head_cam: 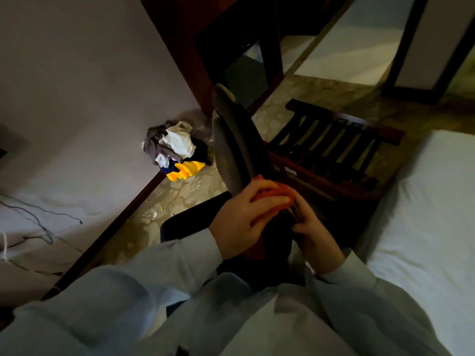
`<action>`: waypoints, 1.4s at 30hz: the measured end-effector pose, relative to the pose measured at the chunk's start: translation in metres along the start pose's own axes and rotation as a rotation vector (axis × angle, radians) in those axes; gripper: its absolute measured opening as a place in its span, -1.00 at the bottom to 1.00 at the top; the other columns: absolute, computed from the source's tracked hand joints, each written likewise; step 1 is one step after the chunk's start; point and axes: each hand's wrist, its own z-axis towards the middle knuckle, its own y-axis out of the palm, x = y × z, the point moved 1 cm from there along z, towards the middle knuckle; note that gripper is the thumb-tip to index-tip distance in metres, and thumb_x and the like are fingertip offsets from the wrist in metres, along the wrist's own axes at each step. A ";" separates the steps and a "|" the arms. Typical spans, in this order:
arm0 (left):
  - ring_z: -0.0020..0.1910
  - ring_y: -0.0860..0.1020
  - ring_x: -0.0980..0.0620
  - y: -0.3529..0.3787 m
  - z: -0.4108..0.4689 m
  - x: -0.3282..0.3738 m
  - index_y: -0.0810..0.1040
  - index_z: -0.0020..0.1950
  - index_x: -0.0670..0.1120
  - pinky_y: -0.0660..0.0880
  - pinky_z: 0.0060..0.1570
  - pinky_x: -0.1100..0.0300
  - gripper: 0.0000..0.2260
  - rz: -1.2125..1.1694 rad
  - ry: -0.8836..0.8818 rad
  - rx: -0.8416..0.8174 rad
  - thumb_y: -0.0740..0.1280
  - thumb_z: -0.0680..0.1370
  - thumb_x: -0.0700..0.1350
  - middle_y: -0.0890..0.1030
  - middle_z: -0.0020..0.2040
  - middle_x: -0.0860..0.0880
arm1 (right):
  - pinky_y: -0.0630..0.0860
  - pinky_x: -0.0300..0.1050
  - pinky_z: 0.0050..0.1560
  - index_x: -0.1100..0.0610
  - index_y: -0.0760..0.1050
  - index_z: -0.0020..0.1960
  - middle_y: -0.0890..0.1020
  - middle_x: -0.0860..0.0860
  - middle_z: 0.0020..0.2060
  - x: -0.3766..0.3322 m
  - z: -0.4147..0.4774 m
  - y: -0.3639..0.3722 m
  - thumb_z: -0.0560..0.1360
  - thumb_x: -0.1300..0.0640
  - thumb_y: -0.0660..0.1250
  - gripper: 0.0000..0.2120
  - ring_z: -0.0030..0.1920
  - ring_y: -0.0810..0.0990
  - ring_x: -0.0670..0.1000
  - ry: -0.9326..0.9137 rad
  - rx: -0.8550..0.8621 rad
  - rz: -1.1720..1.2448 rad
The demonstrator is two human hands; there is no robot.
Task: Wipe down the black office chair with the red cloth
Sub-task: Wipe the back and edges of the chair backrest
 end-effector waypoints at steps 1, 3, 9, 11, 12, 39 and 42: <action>0.19 0.48 -0.04 -0.001 -0.005 0.001 0.49 0.24 -0.02 0.47 0.16 0.13 -0.77 -0.011 0.048 -0.024 0.17 0.61 -0.05 0.40 0.25 -0.04 | 0.48 -0.40 -0.01 -0.42 0.54 -0.03 0.61 -0.36 -0.02 0.003 -0.001 -0.001 0.07 0.20 0.36 -0.37 0.06 0.56 -0.31 0.004 0.030 -0.013; 0.12 0.51 -0.06 0.000 -0.010 0.003 0.46 0.23 0.01 0.51 0.07 0.07 -0.77 0.015 0.144 -0.103 0.15 0.62 -0.04 0.39 0.24 -0.03 | 0.50 -0.38 -0.04 -0.38 0.57 -0.05 0.64 -0.30 -0.04 0.007 -0.003 -0.005 0.03 0.29 0.29 -0.32 0.03 0.58 -0.29 -0.012 0.045 0.016; 0.00 0.57 -0.15 -0.006 -0.003 -0.010 0.44 0.24 0.06 0.55 -0.18 -0.03 -0.75 0.125 0.345 -0.181 0.20 0.57 -0.11 0.41 0.25 -0.03 | 0.46 -0.16 0.20 -0.26 0.62 -0.01 0.48 0.01 0.19 -0.008 -0.001 0.003 -0.19 0.17 0.28 -0.23 0.16 0.54 -0.12 -0.031 0.060 0.081; -0.02 0.58 -0.13 -0.009 0.010 -0.017 0.44 0.21 0.08 0.55 -0.24 0.00 -0.75 0.180 0.324 -0.117 0.18 0.55 -0.11 0.42 0.24 -0.03 | 0.45 -0.12 0.24 -0.25 0.56 0.11 0.52 -0.03 0.21 -0.012 0.003 0.004 -0.20 0.16 0.36 -0.13 0.22 0.50 -0.08 -0.041 0.041 0.025; -0.02 0.58 -0.13 -0.011 0.018 -0.022 0.44 0.20 0.10 0.56 -0.25 0.00 -0.75 0.187 0.289 -0.085 0.17 0.55 -0.10 0.44 0.23 -0.04 | 0.48 -0.18 0.21 -0.26 0.52 0.15 0.56 -0.11 0.18 -0.014 0.006 0.005 -0.22 0.12 0.47 -0.08 0.19 0.52 -0.14 -0.049 0.018 -0.025; 0.09 0.54 -0.06 -0.031 0.119 -0.149 0.43 0.25 0.08 0.45 0.03 0.21 -0.72 0.182 -0.063 0.261 0.19 0.55 -0.10 0.38 0.21 0.02 | 0.31 -0.16 0.24 0.04 -0.19 0.54 0.29 0.08 0.43 -0.069 0.178 0.021 0.57 0.16 0.18 -0.30 0.36 0.36 0.10 0.181 0.116 -0.891; 0.12 0.49 0.03 -0.035 0.119 -0.164 0.46 0.22 0.06 0.41 0.11 0.33 -0.75 0.115 -0.112 0.325 0.20 0.56 -0.11 0.39 0.19 0.03 | 0.36 -0.16 0.10 -0.04 -0.23 0.52 0.44 0.00 0.24 -0.058 0.181 0.020 0.58 0.19 0.16 -0.30 0.20 0.48 0.10 0.219 0.162 -0.721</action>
